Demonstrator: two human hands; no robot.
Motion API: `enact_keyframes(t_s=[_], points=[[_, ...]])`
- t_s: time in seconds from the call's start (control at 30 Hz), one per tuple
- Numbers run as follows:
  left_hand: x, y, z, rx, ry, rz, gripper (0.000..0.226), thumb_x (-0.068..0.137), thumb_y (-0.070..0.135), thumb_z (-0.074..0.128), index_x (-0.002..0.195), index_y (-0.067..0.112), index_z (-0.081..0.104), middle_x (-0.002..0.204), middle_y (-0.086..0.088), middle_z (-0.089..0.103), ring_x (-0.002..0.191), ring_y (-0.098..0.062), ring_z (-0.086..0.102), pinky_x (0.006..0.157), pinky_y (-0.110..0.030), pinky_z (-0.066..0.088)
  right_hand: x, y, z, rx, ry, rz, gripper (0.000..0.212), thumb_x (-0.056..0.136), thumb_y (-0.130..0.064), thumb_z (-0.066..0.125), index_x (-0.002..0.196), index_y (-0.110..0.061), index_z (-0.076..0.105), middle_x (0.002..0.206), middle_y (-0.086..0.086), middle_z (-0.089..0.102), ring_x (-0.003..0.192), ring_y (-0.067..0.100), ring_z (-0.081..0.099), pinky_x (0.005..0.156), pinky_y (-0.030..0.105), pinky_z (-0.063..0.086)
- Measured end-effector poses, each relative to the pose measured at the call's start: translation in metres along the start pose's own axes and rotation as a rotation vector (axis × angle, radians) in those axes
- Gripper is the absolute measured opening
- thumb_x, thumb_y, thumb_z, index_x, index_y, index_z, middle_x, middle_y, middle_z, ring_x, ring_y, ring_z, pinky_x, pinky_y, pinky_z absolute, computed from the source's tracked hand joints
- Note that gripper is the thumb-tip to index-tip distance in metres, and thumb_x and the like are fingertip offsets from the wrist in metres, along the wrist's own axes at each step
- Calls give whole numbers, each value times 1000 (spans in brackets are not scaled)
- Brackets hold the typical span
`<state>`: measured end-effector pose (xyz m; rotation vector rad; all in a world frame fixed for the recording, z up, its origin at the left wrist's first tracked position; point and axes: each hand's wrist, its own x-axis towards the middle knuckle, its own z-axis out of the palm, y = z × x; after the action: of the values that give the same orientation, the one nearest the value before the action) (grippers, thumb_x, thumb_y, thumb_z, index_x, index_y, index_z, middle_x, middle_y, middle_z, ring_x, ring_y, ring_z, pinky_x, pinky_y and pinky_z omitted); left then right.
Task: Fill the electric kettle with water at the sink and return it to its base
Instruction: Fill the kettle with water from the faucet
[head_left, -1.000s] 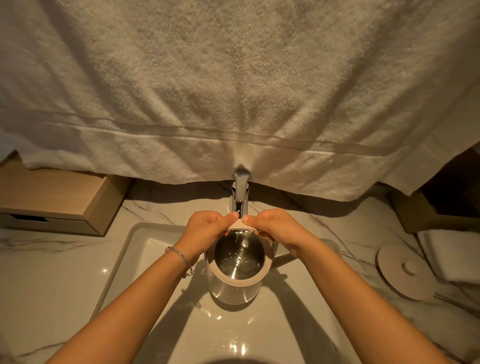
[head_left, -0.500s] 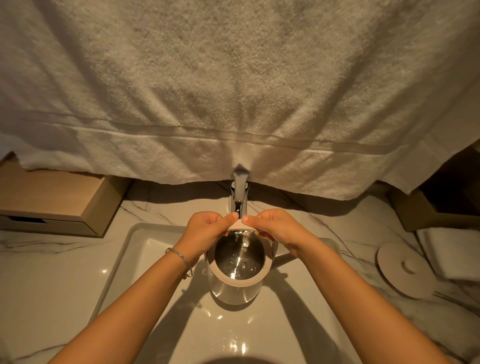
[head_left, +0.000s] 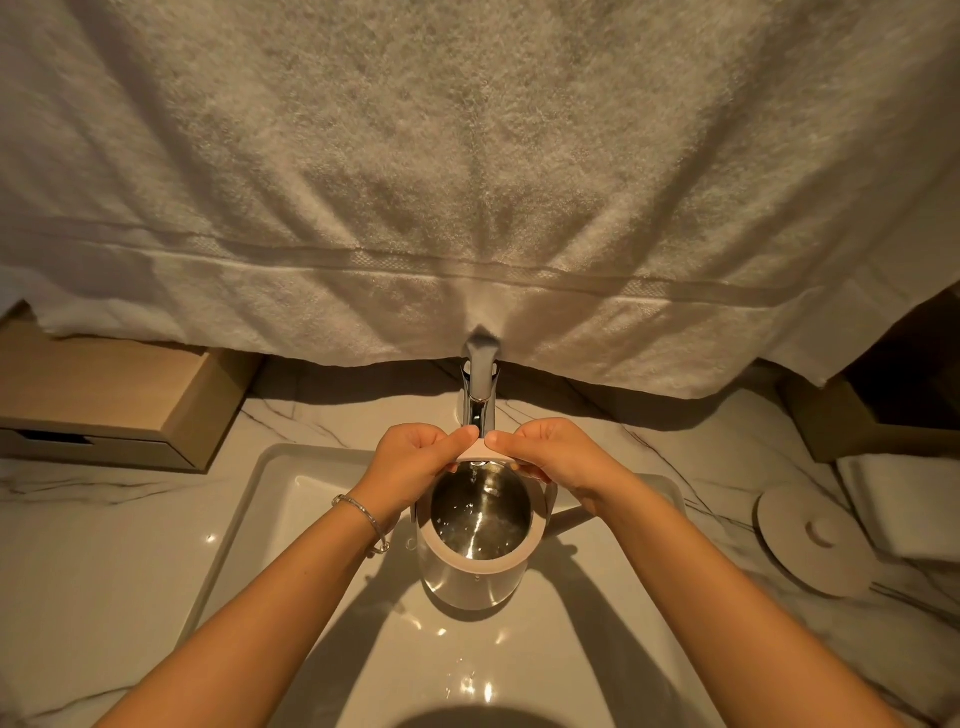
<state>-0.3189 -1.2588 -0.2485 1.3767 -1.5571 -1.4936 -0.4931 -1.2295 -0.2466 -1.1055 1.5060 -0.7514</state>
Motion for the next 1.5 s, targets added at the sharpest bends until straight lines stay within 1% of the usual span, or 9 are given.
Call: enact_keyframes(t_s=[0.13, 0.3, 0.7, 0.83, 0.93, 1.1, 1.27, 1.4, 1.5], points=[[1, 1, 0, -5, 2, 6, 44, 82, 36, 62, 45, 16, 49, 47, 0, 47, 49, -12, 46, 59, -22, 44, 0, -1, 0, 0, 3, 7, 41, 77, -43, 69, 49, -21, 48, 41, -12, 45, 45, 3, 42, 58, 21, 38], [1, -2, -1, -7, -3, 1, 44, 81, 37, 62, 46, 15, 50, 47, 0, 47, 47, -10, 45, 56, -19, 44, 0, -1, 0, 4, -6, 10, 41, 78, -42, 68, 48, -21, 48, 43, -10, 45, 45, 4, 42, 58, 22, 38], [3, -4, -2, 4, 2, -10, 44, 82, 36, 62, 46, 15, 49, 49, -3, 46, 49, -12, 45, 57, -21, 44, 6, 2, 4, -30, 4, 26, 39, 75, -47, 68, 53, -19, 51, 53, -3, 48, 57, 12, 45, 66, 29, 42], [3, -3, -2, -10, 2, -8, 45, 81, 34, 63, 43, 16, 48, 47, -2, 44, 47, -11, 42, 57, -21, 42, 6, 3, 3, -4, -5, 11, 40, 75, -45, 69, 50, -21, 49, 45, -9, 46, 49, 7, 43, 60, 25, 39], [4, -2, -2, -13, 0, -8, 46, 81, 34, 63, 42, 16, 47, 47, -2, 44, 47, -12, 42, 57, -22, 42, 6, 2, 3, -8, -3, 6, 40, 75, -45, 68, 49, -21, 49, 45, -9, 45, 48, 7, 42, 61, 25, 39], [5, -2, -2, -13, 2, -11, 44, 81, 36, 64, 44, 15, 48, 48, -3, 45, 47, -12, 44, 56, -21, 43, 6, 0, 1, 4, -5, -5, 41, 76, -43, 68, 48, -21, 48, 40, -13, 43, 42, 2, 40, 54, 21, 36], [5, -3, -3, -8, 6, 1, 44, 80, 37, 63, 44, 16, 49, 48, -2, 46, 45, -9, 45, 56, -19, 44, 5, -1, 1, 19, -15, -17, 39, 76, -42, 69, 50, -20, 50, 44, -10, 45, 44, 4, 40, 53, 19, 36], [6, -4, -2, -6, 12, 8, 44, 81, 37, 63, 46, 15, 50, 49, -3, 47, 47, -10, 46, 55, -19, 44, 5, -1, 1, 12, -16, -11, 38, 76, -43, 68, 52, -19, 52, 49, -6, 47, 50, 7, 44, 58, 21, 39], [5, -6, -2, -5, 18, 4, 43, 80, 38, 63, 45, 16, 50, 47, -1, 47, 46, -8, 47, 54, -18, 44, 4, -1, 2, 2, -16, 0, 38, 76, -43, 68, 52, -18, 51, 49, -6, 47, 50, 7, 43, 58, 21, 39]])
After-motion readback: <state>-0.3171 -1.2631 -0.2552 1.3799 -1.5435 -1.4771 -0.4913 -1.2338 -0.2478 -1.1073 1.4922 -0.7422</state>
